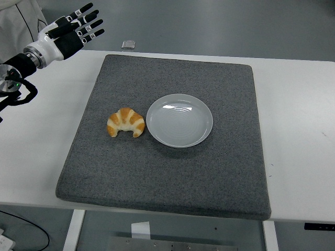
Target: Place the bread on the plate
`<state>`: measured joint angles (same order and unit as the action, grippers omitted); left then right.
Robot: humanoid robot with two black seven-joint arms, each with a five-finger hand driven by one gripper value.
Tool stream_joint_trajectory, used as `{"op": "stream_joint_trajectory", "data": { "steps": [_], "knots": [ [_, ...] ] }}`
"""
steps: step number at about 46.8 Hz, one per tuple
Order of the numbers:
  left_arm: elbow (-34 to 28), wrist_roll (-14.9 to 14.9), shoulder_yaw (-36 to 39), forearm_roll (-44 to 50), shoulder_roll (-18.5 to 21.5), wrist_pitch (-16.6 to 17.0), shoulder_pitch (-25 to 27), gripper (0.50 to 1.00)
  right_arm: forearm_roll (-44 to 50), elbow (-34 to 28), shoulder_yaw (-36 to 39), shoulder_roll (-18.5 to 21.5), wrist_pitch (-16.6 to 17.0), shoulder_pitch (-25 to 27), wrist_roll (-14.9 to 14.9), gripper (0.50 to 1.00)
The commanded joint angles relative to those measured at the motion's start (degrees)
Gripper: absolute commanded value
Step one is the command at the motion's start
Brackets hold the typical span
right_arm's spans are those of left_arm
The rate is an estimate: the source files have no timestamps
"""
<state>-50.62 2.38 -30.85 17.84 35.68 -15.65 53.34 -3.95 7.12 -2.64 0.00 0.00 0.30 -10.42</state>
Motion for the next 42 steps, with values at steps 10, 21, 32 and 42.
{"op": "stream_joint_trajectory", "data": {
  "steps": [10, 21, 32, 42],
  "knots": [
    [0.0, 0.1, 0.0, 0.1, -0.3, 0.0, 0.4, 0.999, 0.0, 0.0, 0.0, 0.0, 0.0, 0.0, 0.0, 0.932],
    [0.0, 0.2, 0.0, -0.1, -0.4, 0.7, 1.5, 0.999, 0.0, 0.0, 0.0, 0.0, 0.0, 0.1, 0.0, 0.932],
    [-0.4, 0.2, 0.7, -6.3, -0.4, 4.9, 2.7, 0.999, 0.0, 0.0, 0.0, 0.0, 0.0, 0.0, 0.1, 0.932],
    [-4.8, 0.5, 0.6, -19.1, -1.0, 8.7, 2.9, 0.996, 0.0, 0.0, 0.0, 0.0, 0.0, 0.0, 0.0, 0.932]
  ]
}}
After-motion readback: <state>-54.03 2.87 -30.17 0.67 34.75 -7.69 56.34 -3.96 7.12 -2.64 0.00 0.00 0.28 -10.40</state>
